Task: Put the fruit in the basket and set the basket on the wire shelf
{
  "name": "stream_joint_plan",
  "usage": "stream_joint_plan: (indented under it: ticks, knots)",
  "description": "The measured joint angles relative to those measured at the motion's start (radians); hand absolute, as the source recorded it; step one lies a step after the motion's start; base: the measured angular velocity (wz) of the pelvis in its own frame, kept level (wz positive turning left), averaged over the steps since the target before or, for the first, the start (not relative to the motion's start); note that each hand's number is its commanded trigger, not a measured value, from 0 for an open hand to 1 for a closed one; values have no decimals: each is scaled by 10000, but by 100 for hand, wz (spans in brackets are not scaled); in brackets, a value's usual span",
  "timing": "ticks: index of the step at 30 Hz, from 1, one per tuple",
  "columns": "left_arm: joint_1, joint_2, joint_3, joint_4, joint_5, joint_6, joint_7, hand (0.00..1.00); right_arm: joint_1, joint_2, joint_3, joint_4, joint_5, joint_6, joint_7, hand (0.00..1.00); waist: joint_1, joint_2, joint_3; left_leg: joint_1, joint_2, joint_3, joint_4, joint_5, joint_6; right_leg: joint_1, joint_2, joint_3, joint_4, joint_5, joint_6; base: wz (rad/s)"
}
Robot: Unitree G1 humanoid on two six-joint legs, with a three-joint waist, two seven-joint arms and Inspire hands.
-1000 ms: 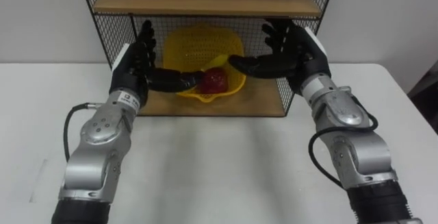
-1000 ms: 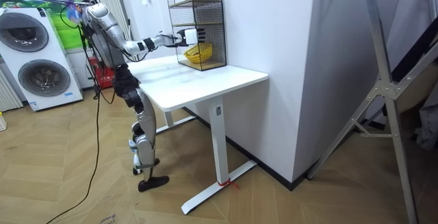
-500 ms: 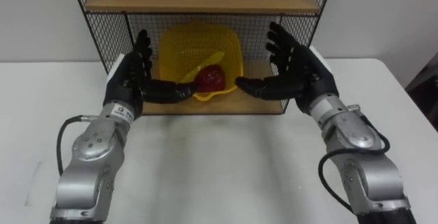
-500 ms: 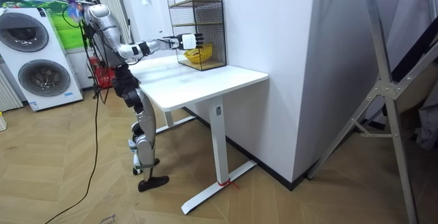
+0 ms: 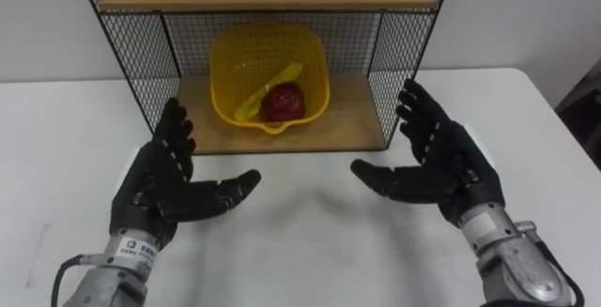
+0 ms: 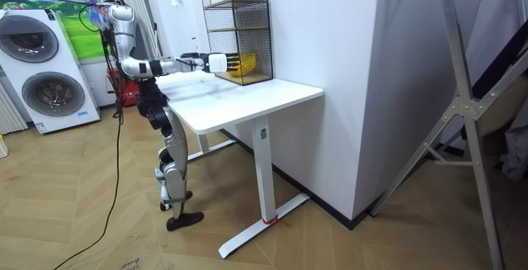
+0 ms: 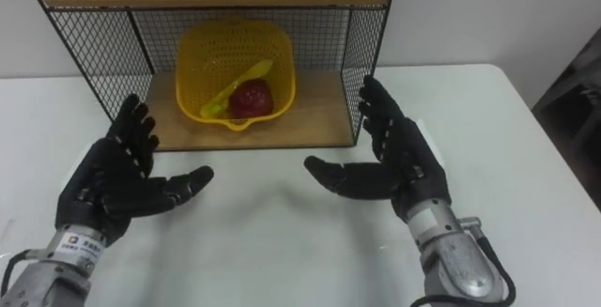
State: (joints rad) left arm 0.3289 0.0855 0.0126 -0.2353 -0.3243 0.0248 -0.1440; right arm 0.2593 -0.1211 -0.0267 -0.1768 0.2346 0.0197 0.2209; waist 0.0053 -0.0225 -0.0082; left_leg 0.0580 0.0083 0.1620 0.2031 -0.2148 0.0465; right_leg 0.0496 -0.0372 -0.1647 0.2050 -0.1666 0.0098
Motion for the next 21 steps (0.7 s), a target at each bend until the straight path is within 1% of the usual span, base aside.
stream_joint_plan:
  ticks: [2,3,7,9,10,11,12,13,14,15,16,17,18,19,20,21]
  knots:
    - [119,-55,-39,2,15,-416,34,0,325,79,142,0,-24,-232,54,0,42,-3,-1,-7,4,29,-25,-1,-2,-20,6,7,8,0,0,0]
    - [147,-63,-44,4,15,-512,57,0,381,114,172,0,-32,-285,46,0,52,-2,-1,-14,5,29,-33,-2,-2,-29,7,7,9,0,0,0]
    - [363,-92,-51,64,10,-1172,284,0,611,160,277,0,-10,-824,-3,0,60,-5,-1,-140,4,39,-68,-3,-3,-100,8,12,3,8,-12,0]
    - [491,-125,66,70,33,-1301,363,0,678,162,220,0,-33,-1030,-81,0,114,3,2,-137,4,28,-78,-3,-3,-91,14,11,-4,8,-12,0]
    - [593,-148,142,70,41,-1461,481,0,732,171,196,0,-59,-1223,-235,0,144,14,11,-146,4,20,-80,-3,-3,-93,15,-3,-14,8,-11,0]
    - [683,-171,242,70,37,-1603,625,0,765,202,104,0,-65,-1354,-335,0,165,25,24,-141,2,12,-75,-3,-3,-106,16,-2,-18,8,-12,0]
    - [720,-170,280,69,40,-1666,727,0,790,223,23,0,-64,-1415,-365,0,158,28,27,-132,0,11,-72,-2,-3,-114,16,0,-22,8,-12,0]
    - [794,-171,352,69,38,-1829,965,0,841,220,-70,0,-46,-1560,-471,0,202,46,39,-133,-1,5,-63,-1,-5,-113,19,2,-28,8,-12,0]
    - [893,-184,520,66,38,-2008,1245,0,873,221,-166,0,-94,-1693,-653,0,255,66,49,-125,-1,4,-64,-1,-5,-110,21,11,-26,8,-13,0]
    - [937,-184,602,66,47,-2093,1406,0,876,218,-222,0,-140,-1746,-738,0,265,77,56,-123,-1,4,-69,-1,-5,-106,21,12,-26,9,-13,0]
    - [959,-192,792,66,131,-2255,1791,0,881,213,-433,0,-160,-1848,-935,0,253,95,68,-121,-2,1,-56,-1,-6,-99,21,9,-25,9,-14,0]
    - [956,-196,916,66,152,-2344,1998,0,880,207,-543,0,-164,-1910,-1091,0,264,104,73,-123,-6,-15,-56,-1,-5,-84,21,6,-25,9,-14,3]
    - [954,-204,1276,66,233,-2537,2414,0,871,200,-841,-8,-186,-2036,-1423,0,281,128,84,-137,-9,-37,-64,-1,-5,-56,22,3,-26,9,-14,4]
    - [952,-203,1719,65,238,-2739,2825,0,881,191,-1229,-94,-308,-2124,-1818,0,273,148,73,-121,-19,-65,-84,-1,-5,-54,24,4,-38,9,-13,0]
    - [951,-204,2306,57,356,-2884,3260,0,900,167,-1681,-294,-495,-2163,-2294,0,330,185,79,-125,-27,-88,-87,-1,-5,-57,23,-1,-35,8,-13,0]
    - [949,-203,2619,40,362,-2939,3504,0,900,117,-1909,-384,-543,-2199,-2573,0,331,205,81,-127,-28,-88,-104,0,-8,-55,23,-1,-32,8,-13,0]
